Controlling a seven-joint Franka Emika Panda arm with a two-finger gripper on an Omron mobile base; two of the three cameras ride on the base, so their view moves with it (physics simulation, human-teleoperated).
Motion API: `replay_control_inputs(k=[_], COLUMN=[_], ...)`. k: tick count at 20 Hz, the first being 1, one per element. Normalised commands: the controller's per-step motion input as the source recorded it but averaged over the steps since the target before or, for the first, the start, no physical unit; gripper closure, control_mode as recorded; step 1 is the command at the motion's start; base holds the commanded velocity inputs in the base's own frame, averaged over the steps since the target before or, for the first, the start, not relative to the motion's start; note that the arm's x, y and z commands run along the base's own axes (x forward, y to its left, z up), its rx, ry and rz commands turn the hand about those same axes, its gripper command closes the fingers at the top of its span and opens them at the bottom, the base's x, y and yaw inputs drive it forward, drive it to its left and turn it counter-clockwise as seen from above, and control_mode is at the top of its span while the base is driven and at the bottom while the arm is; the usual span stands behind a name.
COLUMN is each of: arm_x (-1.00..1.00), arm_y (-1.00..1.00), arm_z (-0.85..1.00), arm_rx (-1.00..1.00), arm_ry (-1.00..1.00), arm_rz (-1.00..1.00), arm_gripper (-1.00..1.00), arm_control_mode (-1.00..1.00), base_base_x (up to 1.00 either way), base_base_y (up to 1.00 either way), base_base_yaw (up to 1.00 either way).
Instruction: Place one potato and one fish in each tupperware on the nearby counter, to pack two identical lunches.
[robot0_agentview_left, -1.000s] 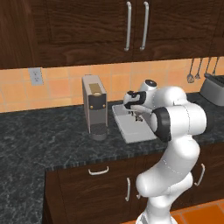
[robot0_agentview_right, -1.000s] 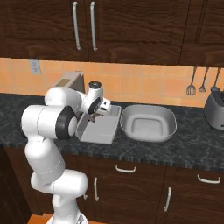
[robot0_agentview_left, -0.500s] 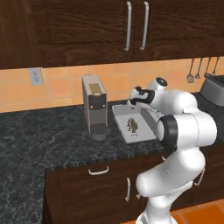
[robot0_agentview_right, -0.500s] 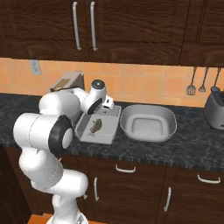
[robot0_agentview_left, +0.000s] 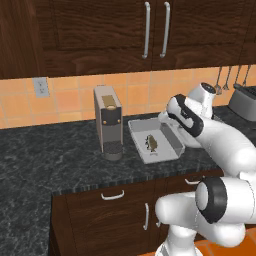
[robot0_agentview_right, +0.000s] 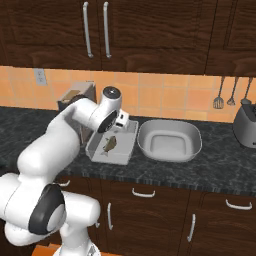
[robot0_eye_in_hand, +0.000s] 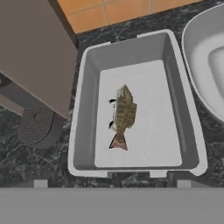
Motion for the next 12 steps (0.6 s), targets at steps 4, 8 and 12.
replay_control_inputs(k=[4, 8, 12], arm_x=[-1.00, -1.00, -1.00], arm_y=[0.00, 0.00, 0.00], arm_z=[0.67, 0.32, 0.17], arm_rx=[0.00, -0.05, -0.02], arm_ry=[0.15, 0.07, 0.00], arm_rz=[0.00, -0.05, -0.03], arm_gripper=[-1.00, -1.00, -1.00], arm_control_mode=[-1.00, -1.00, -1.00], base_base_x=[0.00, 0.00, 0.00], base_base_y=[0.00, 0.00, 0.00], base_base_yaw=[0.00, 0.00, 0.00])
